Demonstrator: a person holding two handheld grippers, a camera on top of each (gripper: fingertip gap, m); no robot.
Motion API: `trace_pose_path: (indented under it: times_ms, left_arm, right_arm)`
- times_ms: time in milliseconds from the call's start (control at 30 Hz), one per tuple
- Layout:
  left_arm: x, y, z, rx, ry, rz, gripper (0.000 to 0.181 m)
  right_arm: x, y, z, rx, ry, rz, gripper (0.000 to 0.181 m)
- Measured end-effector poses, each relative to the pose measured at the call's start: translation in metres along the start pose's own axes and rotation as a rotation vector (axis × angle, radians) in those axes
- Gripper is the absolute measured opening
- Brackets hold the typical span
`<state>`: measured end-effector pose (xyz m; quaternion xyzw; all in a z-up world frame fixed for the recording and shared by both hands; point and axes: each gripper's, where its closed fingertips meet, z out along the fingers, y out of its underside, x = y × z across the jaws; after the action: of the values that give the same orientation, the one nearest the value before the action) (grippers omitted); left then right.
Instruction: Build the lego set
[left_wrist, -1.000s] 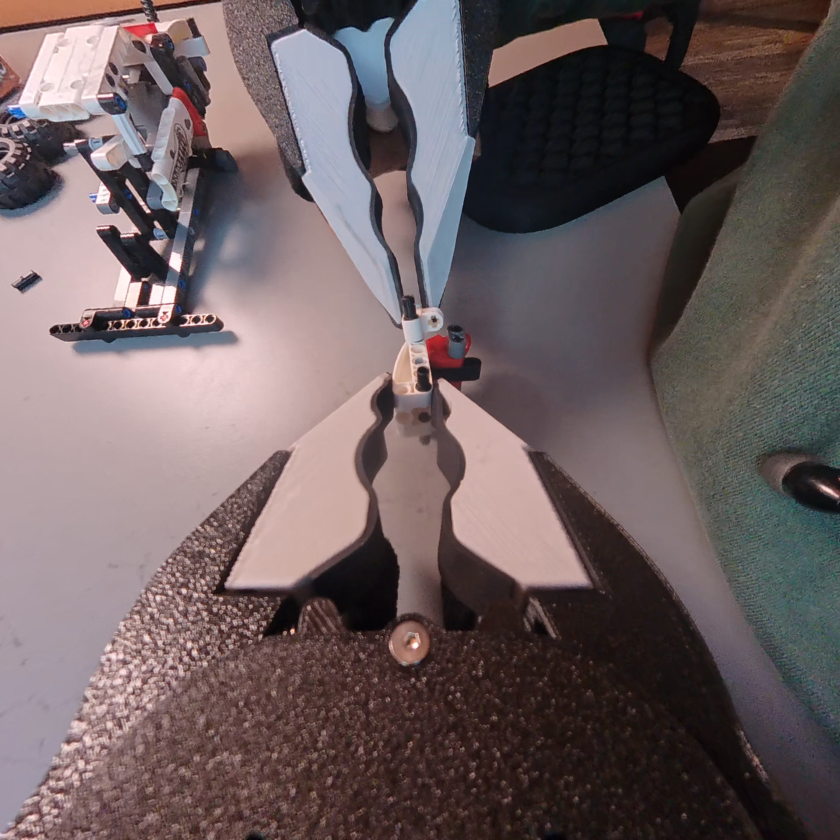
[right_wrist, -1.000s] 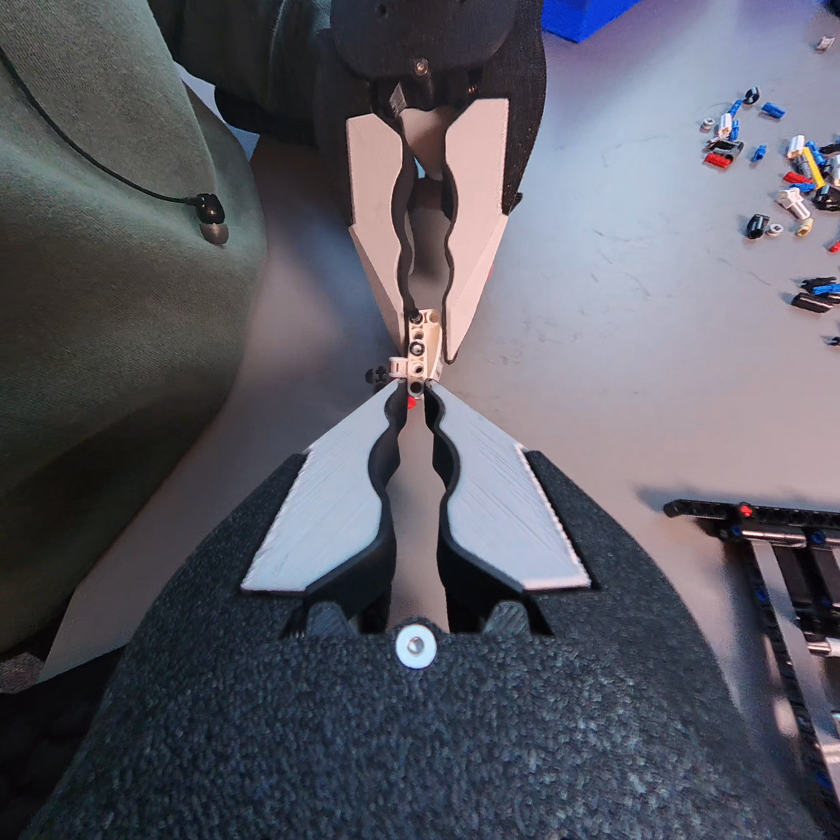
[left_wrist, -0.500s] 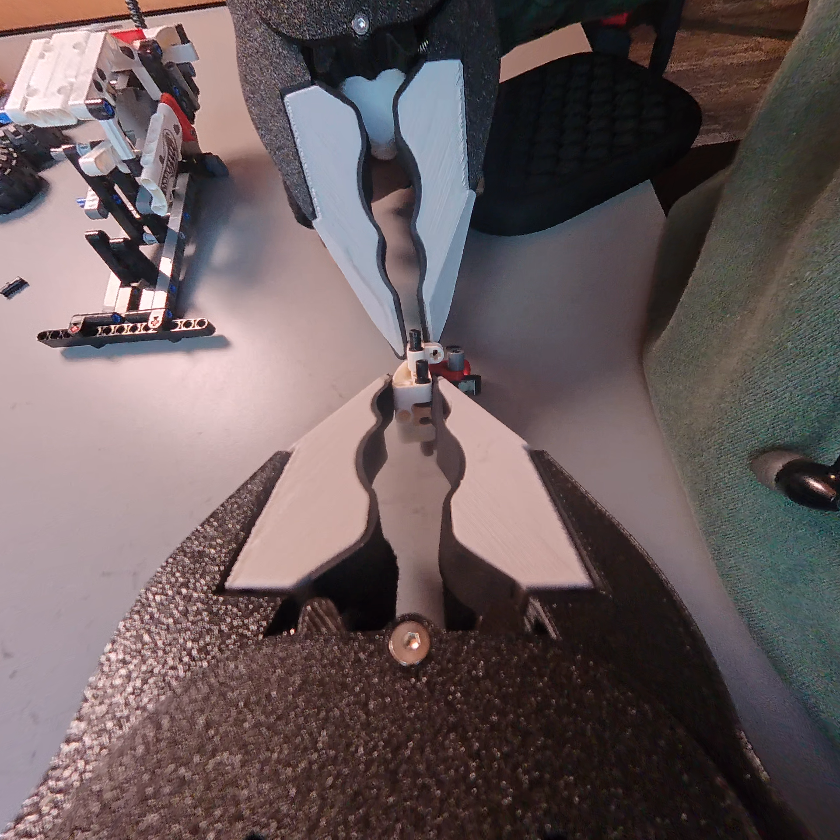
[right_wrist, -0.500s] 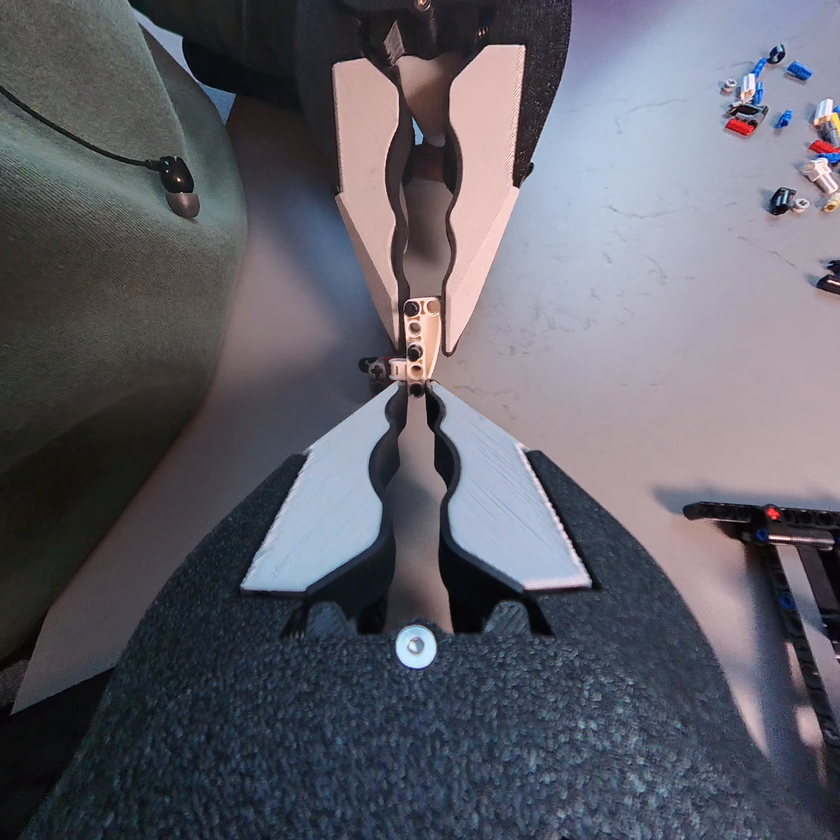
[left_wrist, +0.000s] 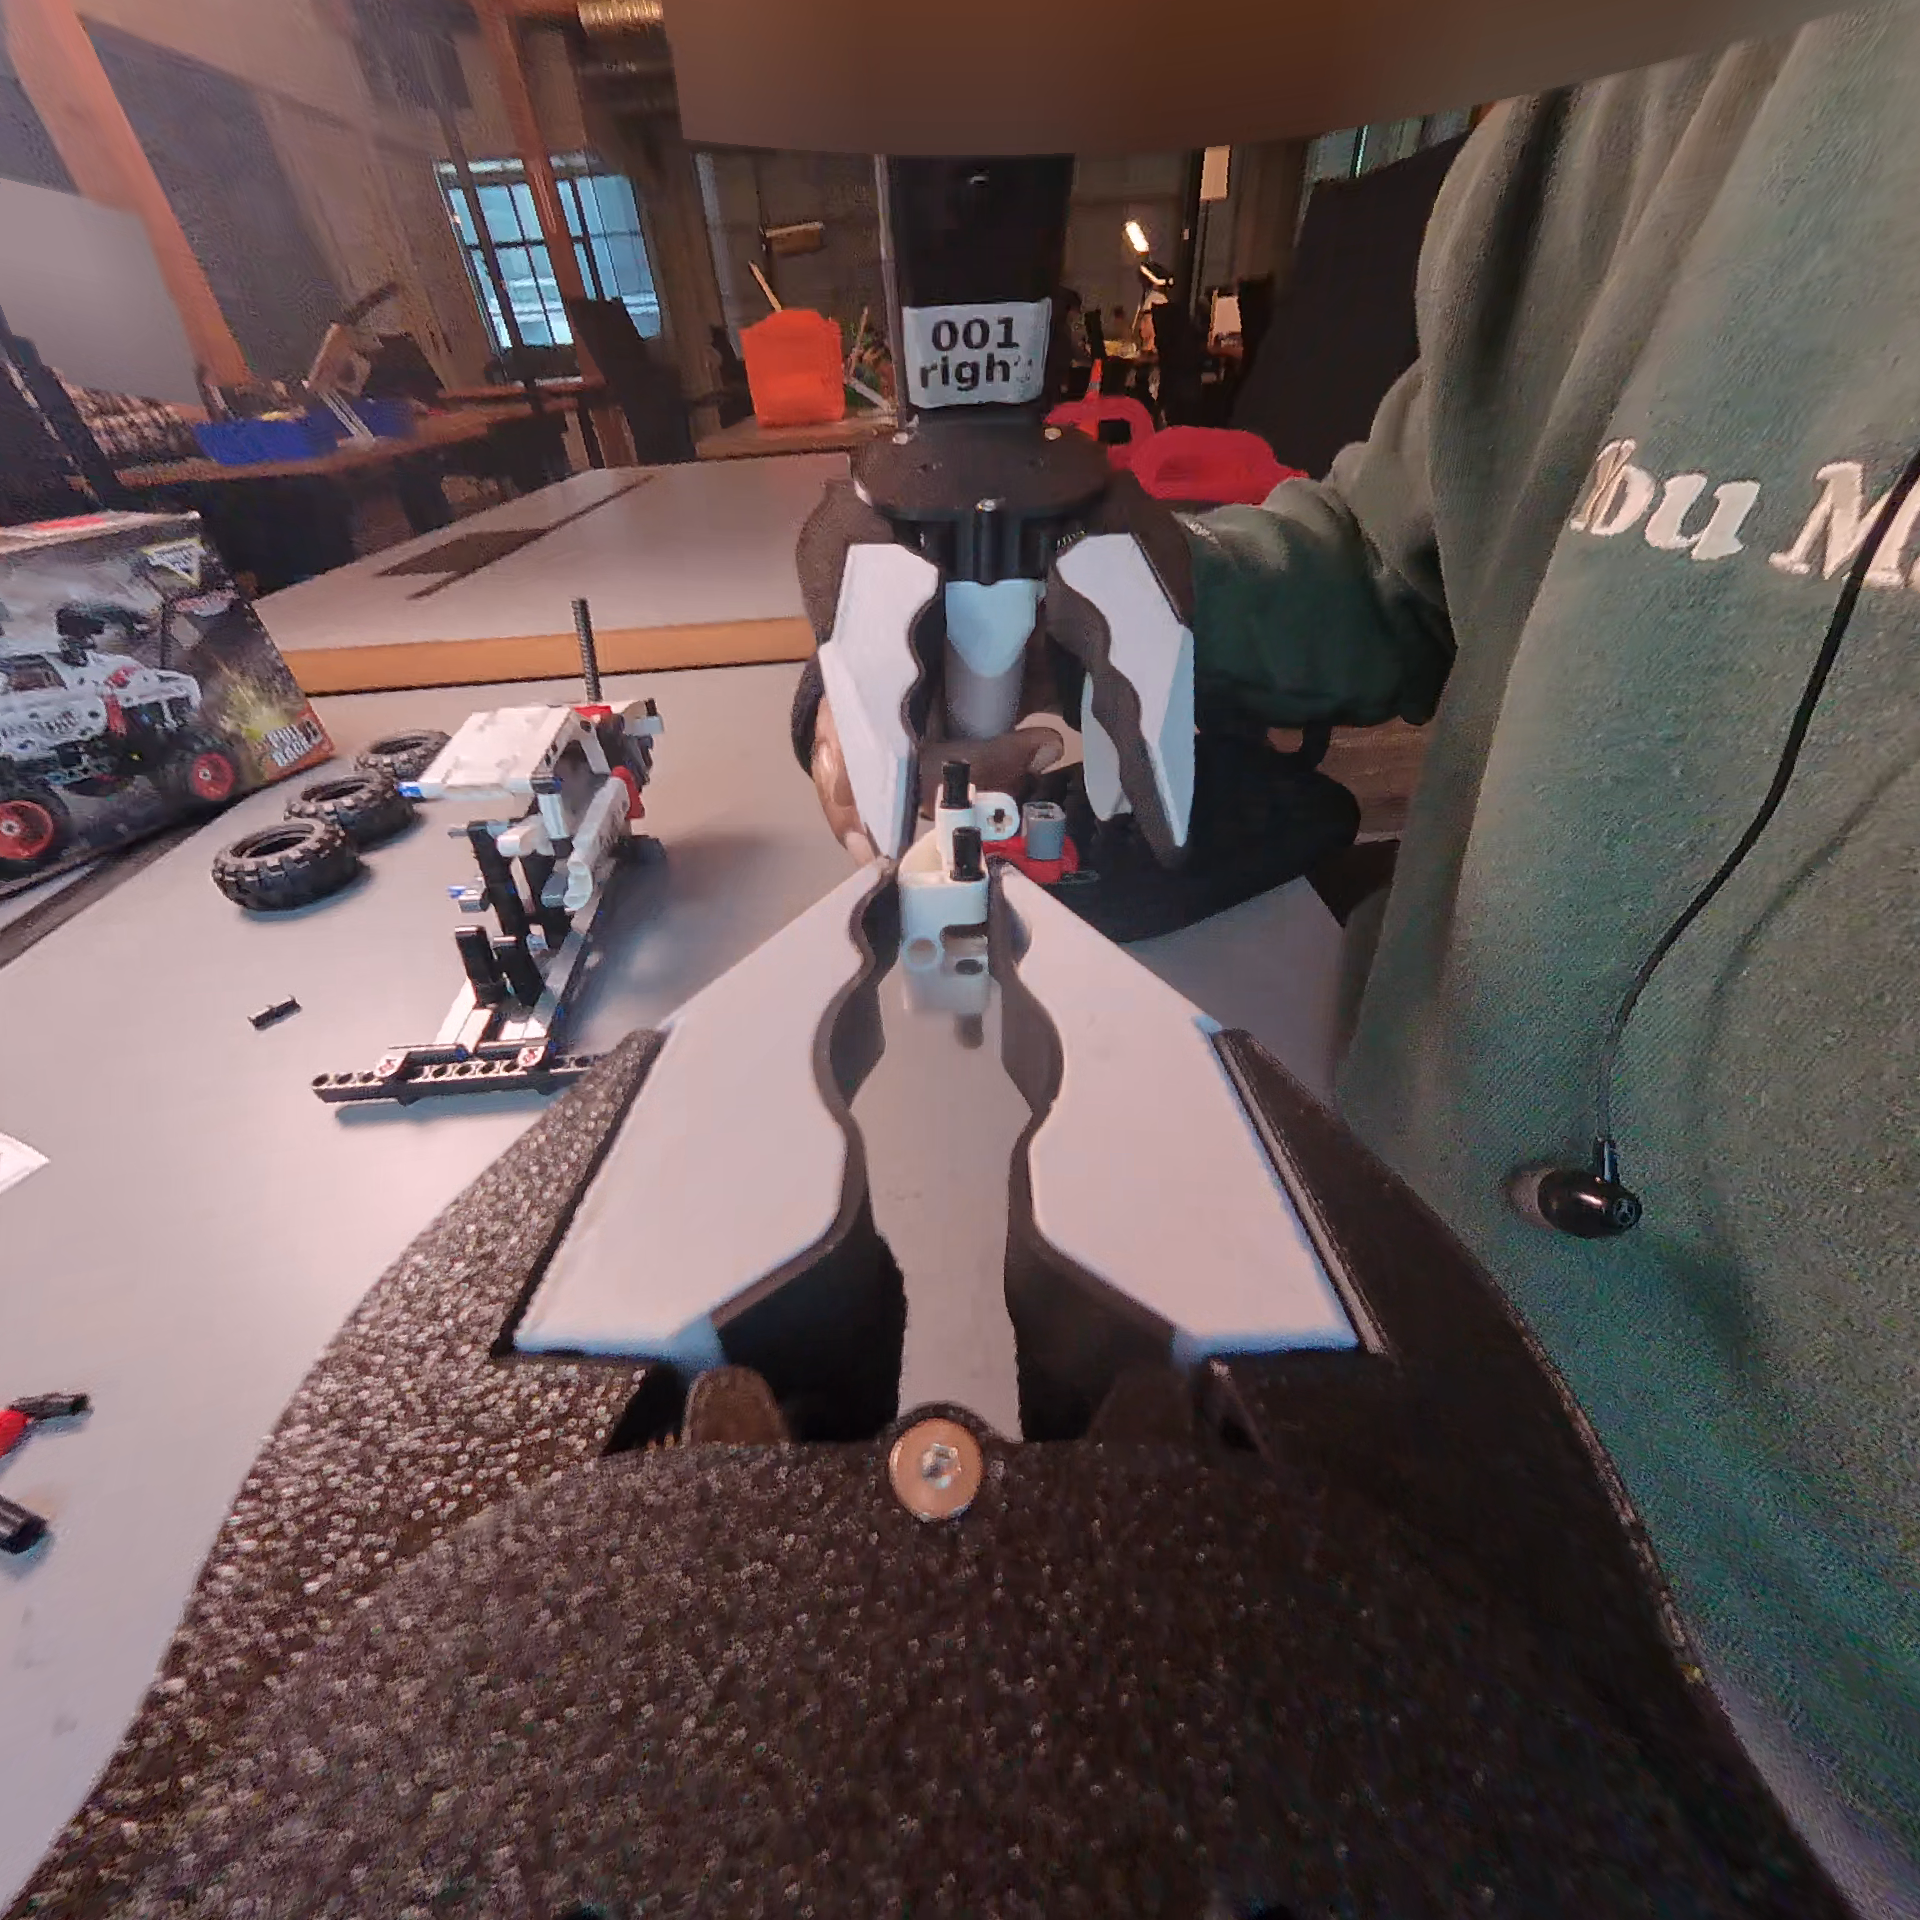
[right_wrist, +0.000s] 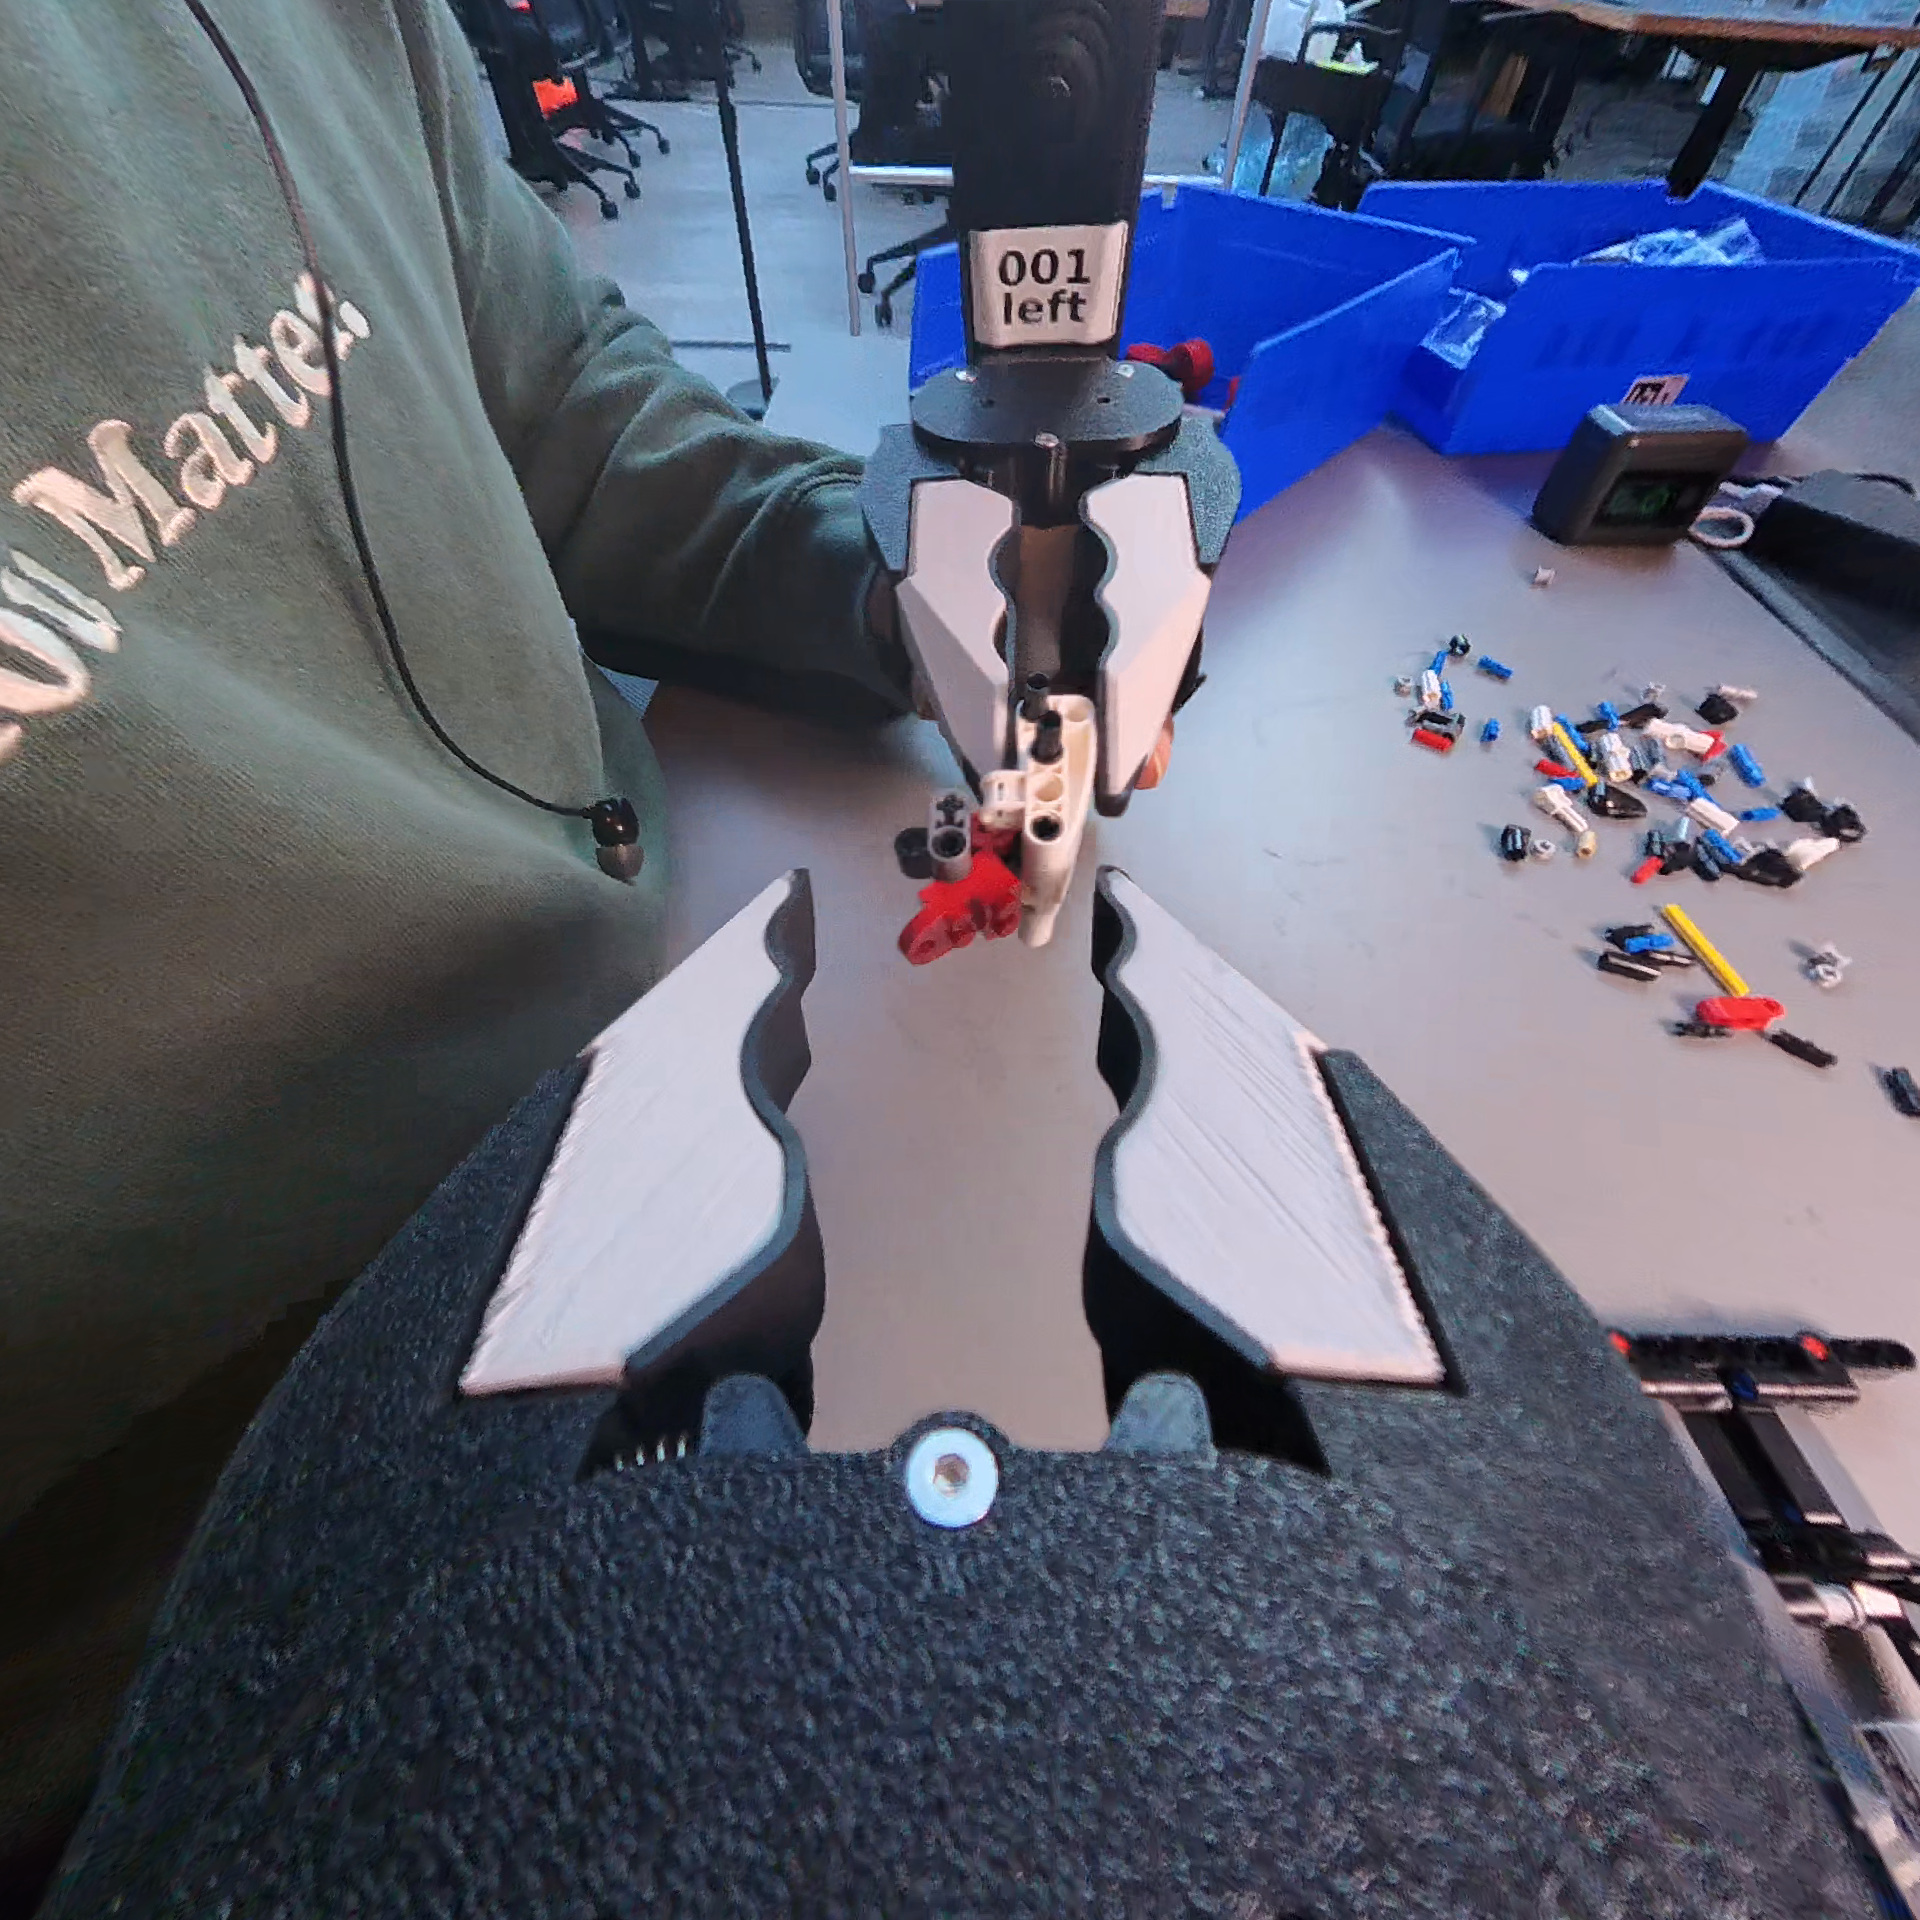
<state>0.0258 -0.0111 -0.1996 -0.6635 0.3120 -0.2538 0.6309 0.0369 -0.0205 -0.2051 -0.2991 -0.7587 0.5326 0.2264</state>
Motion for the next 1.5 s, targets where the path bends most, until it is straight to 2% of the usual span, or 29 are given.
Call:
trace_pose_path:
  times_ms: [133,200,267,433,533,933,1167,1300,1400,1500]
  left_arm:
    - [0.006,-0.015,-0.003,0.062,0.002,0.029,0.016]
    - [0.009,-0.016,-0.001,0.068,0.008,0.054,0.016]
    - [0.009,-0.014,-0.002,0.057,0.009,0.074,0.016]
    - [0.009,0.014,-0.004,-0.145,0.022,0.177,0.017]
    - [0.009,0.023,-0.005,-0.204,0.022,0.209,0.017]
    - [0.002,0.044,-0.012,-0.285,0.028,0.17,0.017]
    - [-0.003,0.086,-0.018,-0.519,0.021,0.111,0.017]
    - [-0.006,0.096,-0.022,-0.578,0.01,0.054,0.017]
    - [-0.005,0.093,-0.028,-0.567,0.024,-0.02,0.024]
    - [-0.012,0.086,-0.048,-0.563,-0.01,-0.067,0.031]
  right_arm:
    - [0.002,-0.01,0.007,0.027,0.062,-0.045,0.052]
    - [-0.001,-0.013,0.012,0.043,0.068,-0.084,0.039]
    - [-0.001,-0.011,0.014,0.036,0.077,-0.129,0.038]
    - [0.001,0.013,0.022,-0.054,0.083,-0.286,0.037]
    - [0.003,0.02,0.025,-0.053,0.065,-0.349,0.037]
    - [0.01,0.037,0.038,-0.09,0.026,-0.279,0.037]
    - [0.016,0.069,0.052,-0.292,-0.033,-0.171,0.037]
    - [0.02,0.077,0.057,-0.34,-0.044,-0.134,0.038]
    - [0.021,0.078,0.056,-0.344,-0.039,-0.115,0.038]
    - [0.022,0.076,0.055,-0.343,-0.027,-0.106,0.041]
